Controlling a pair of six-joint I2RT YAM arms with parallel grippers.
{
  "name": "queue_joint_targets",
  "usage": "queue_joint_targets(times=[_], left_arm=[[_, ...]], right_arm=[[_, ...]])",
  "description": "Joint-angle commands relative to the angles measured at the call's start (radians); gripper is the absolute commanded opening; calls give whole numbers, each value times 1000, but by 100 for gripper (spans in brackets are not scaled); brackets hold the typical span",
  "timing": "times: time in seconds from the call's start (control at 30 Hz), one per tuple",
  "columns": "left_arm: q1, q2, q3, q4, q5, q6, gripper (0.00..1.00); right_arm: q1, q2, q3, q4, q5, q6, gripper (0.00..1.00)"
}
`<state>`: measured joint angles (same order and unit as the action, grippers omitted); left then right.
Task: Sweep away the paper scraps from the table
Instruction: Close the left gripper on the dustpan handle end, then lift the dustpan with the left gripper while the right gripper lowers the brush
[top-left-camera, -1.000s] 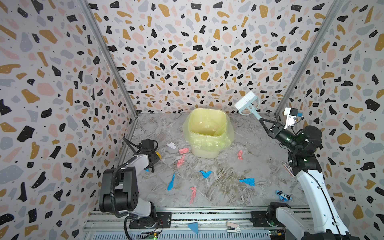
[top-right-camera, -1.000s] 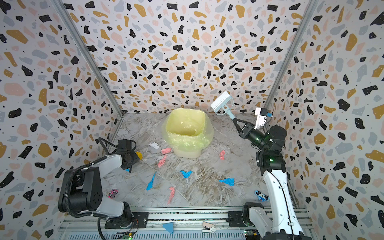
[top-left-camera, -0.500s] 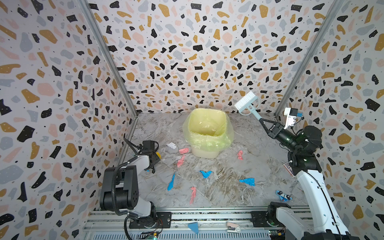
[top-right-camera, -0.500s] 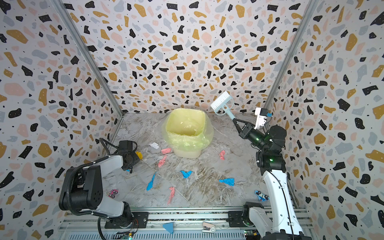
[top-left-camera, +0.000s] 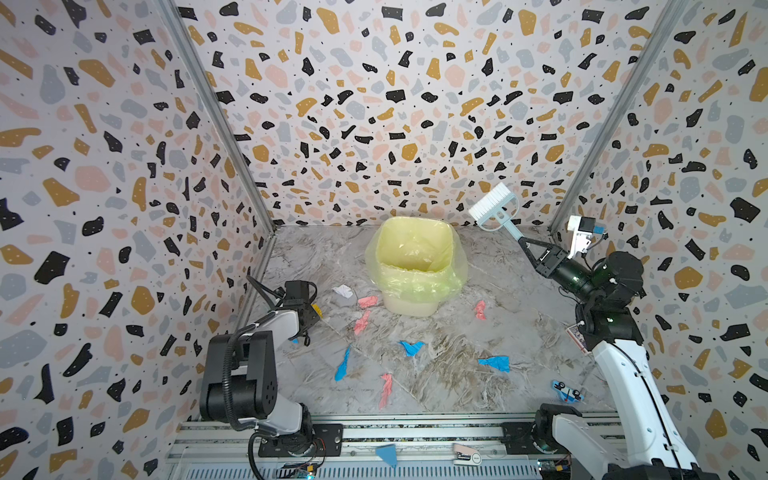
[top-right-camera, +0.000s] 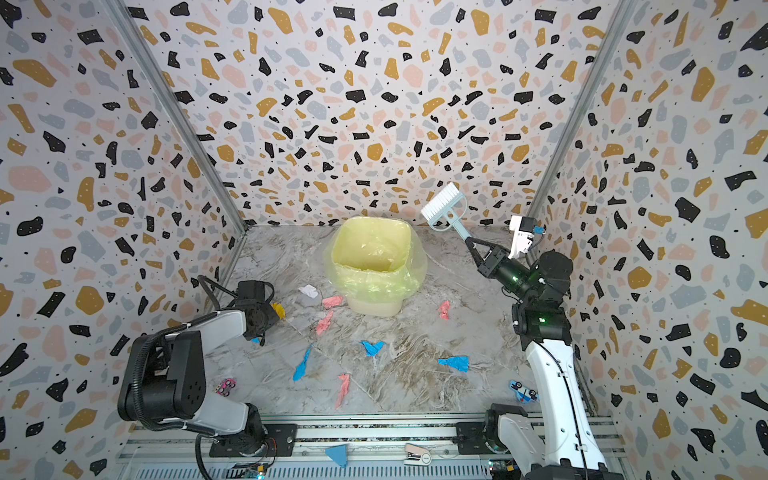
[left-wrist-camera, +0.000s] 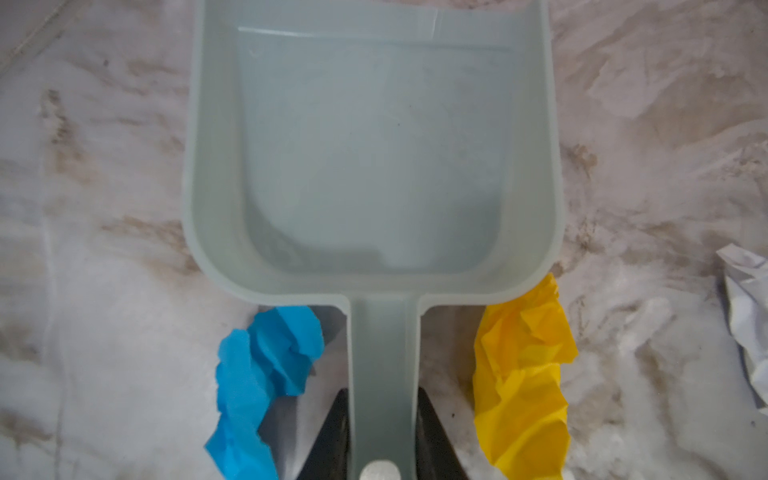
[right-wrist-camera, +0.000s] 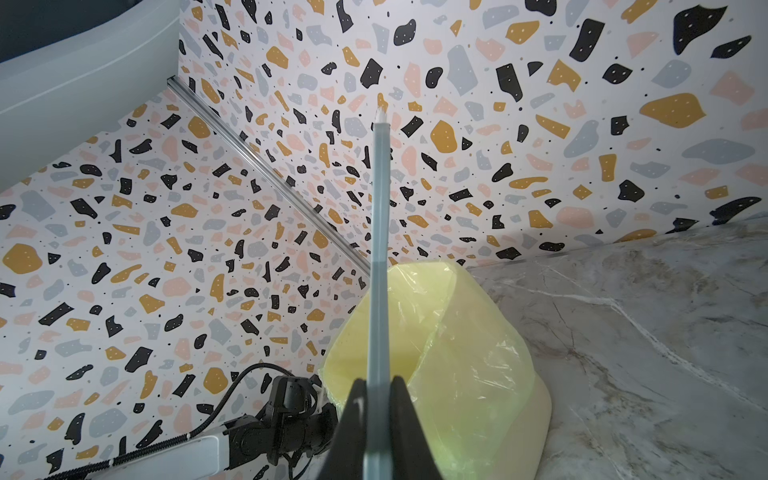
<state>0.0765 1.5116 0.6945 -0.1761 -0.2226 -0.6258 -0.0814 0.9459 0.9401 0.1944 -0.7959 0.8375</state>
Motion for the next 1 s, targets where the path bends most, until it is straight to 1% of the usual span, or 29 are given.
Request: queue_joint_targets(times=[0.0, 0.37, 0.53, 0.83, 0.97], left_arm=[[-4, 9, 8, 23, -21, -9, 21], [-4, -45, 10, -1, -41, -17, 12], [-4, -92, 29, -36, -38, -6, 10], [-14, -236, 102, -200, -3, 57, 8], [-53, -298, 151, -310, 21, 112, 8]], right_arm=[[-3, -19, 2, 23, -12, 4, 0], [-4, -22, -1, 22, -13, 4, 0], [-4, -26, -4, 20, -13, 3, 0], [-3, -21, -17, 7, -15, -14, 0], [-4, -6, -1, -57, -23, -64, 0]])
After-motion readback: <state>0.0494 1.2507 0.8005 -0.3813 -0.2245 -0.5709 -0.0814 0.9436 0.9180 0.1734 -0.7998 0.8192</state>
